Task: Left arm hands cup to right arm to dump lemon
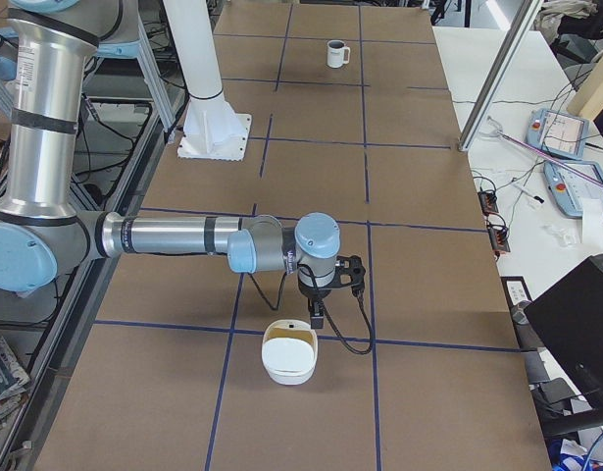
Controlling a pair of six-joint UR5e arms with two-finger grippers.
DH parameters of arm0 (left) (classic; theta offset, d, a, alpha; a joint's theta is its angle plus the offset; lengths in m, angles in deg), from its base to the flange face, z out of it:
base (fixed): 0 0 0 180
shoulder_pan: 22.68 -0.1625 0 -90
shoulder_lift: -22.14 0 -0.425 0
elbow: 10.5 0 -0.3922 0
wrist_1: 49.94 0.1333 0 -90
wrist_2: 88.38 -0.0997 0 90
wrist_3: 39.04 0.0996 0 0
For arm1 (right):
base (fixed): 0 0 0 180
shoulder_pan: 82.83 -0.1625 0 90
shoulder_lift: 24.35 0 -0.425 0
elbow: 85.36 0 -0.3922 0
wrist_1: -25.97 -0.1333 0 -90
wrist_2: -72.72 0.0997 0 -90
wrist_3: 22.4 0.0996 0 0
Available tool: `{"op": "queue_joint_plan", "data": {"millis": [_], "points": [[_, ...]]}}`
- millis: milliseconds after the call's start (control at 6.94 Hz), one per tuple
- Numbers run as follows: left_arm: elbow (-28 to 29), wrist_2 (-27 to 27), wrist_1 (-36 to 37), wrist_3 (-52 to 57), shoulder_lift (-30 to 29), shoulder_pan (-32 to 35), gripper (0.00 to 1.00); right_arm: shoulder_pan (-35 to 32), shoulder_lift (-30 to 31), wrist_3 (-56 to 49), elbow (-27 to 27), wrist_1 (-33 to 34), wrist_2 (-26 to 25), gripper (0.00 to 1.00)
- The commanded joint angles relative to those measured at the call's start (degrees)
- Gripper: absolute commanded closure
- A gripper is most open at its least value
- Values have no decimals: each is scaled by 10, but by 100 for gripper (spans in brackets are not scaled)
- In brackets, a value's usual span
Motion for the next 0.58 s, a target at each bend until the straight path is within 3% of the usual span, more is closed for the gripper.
{"op": "queue_joint_plan", "data": {"millis": [0,432], "points": [[-1,-1,-1,-1,0,0,0,0,0,0,0,0,0,0],[2,5,-5,-1,-1,0,0,1,0,1,1,-1,-2,0]]}}
